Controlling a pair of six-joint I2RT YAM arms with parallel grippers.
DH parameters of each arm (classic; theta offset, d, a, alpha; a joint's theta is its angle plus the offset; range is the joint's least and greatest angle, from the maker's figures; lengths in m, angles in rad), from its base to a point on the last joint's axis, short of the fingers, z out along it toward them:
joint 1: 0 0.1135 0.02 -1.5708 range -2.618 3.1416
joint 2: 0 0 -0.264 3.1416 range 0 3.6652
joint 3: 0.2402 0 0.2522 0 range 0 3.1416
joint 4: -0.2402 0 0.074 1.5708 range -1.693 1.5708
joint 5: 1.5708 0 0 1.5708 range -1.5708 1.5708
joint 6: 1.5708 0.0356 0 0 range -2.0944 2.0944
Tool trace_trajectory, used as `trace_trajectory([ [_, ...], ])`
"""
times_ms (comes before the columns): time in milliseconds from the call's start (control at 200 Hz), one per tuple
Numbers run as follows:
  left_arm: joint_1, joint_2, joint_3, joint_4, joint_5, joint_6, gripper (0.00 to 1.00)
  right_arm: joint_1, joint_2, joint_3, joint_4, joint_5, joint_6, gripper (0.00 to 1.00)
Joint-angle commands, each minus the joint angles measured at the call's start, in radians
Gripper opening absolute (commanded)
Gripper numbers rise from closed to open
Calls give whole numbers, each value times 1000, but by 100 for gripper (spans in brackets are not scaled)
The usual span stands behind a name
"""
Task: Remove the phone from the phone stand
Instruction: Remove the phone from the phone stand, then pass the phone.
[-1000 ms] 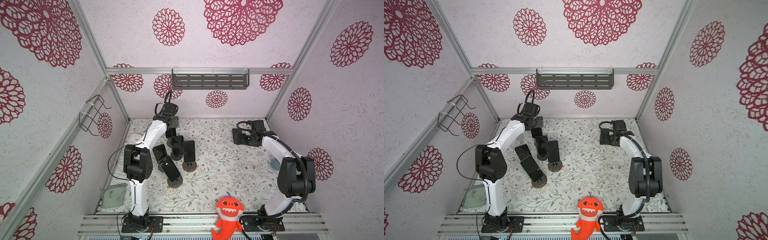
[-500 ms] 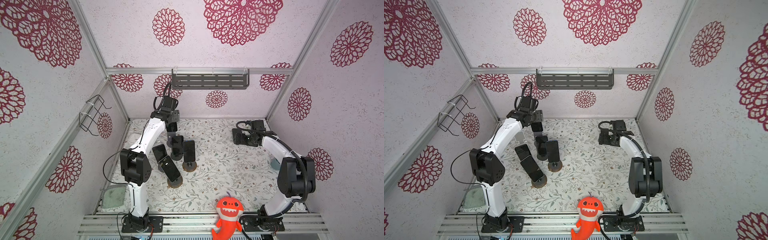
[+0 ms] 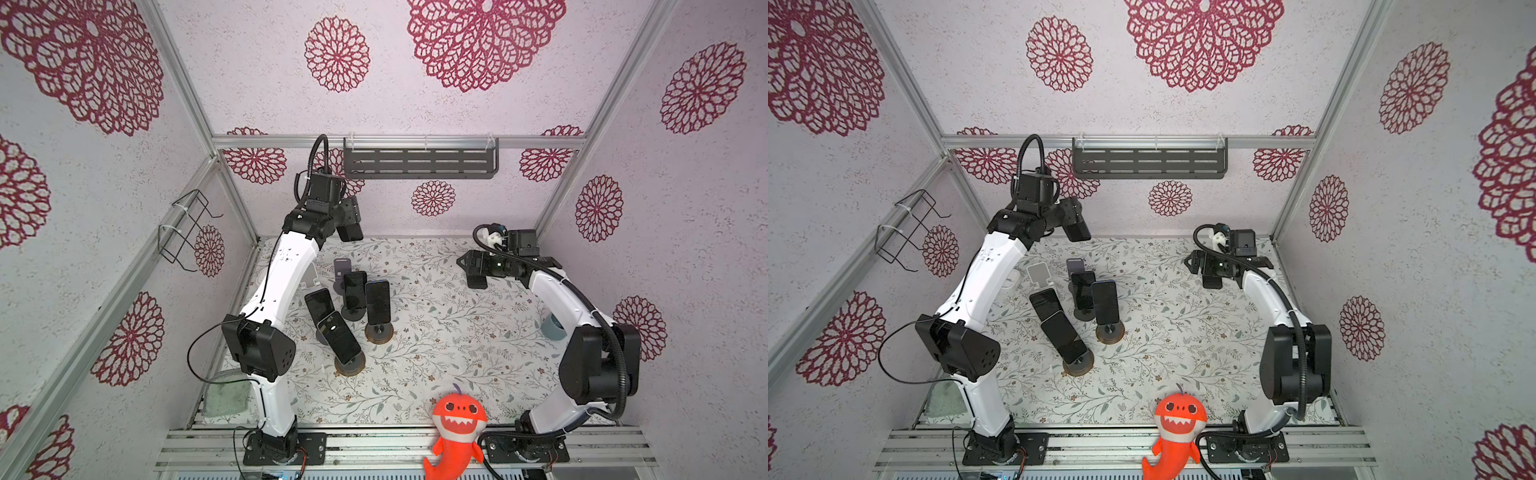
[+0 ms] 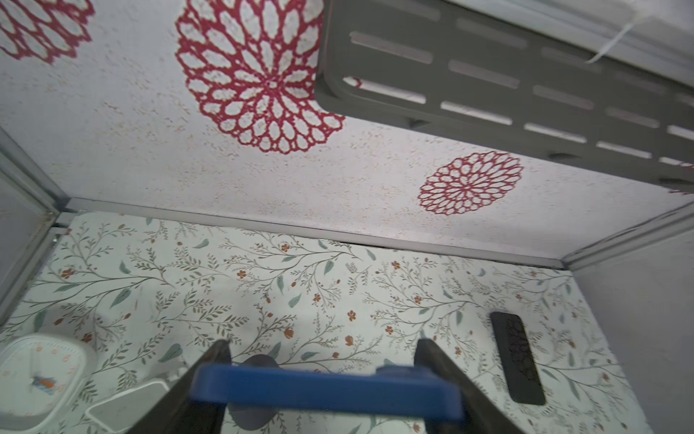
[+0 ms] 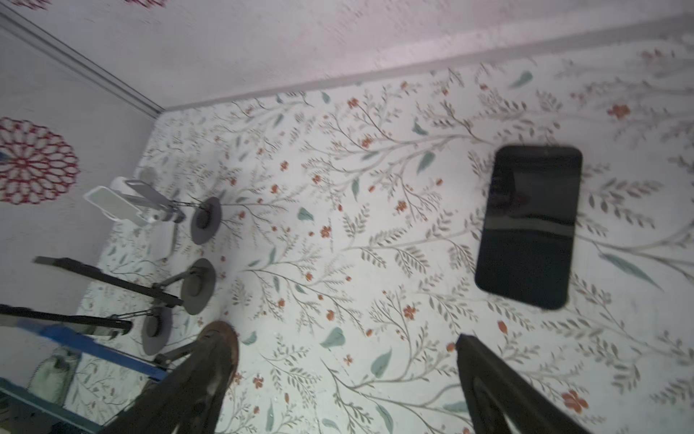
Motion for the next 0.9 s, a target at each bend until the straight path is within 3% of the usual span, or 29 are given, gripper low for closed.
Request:
trace_trajectory([
  [0, -3, -57, 34, 16, 142, -42, 67, 64, -70, 64, 78, -112, 19, 96],
  [165, -3, -60, 48, -20, 324, -82, 65, 183, -105, 123, 105, -95, -20, 95],
  [295, -12, -66, 20, -22, 447, -108, 65, 274, -124, 156, 111, -21, -88, 89],
  [485, -20, -114, -157, 130, 585, -191, 66, 357, -116, 183, 102, 80, -126, 82],
  [680, -23, -123, -222, 176, 587, -208, 66, 414, -59, 226, 63, 102, -154, 79],
  [896, -25, -117, -230, 190, 596, -222, 65, 422, 23, 248, 128, 61, -89, 77],
])
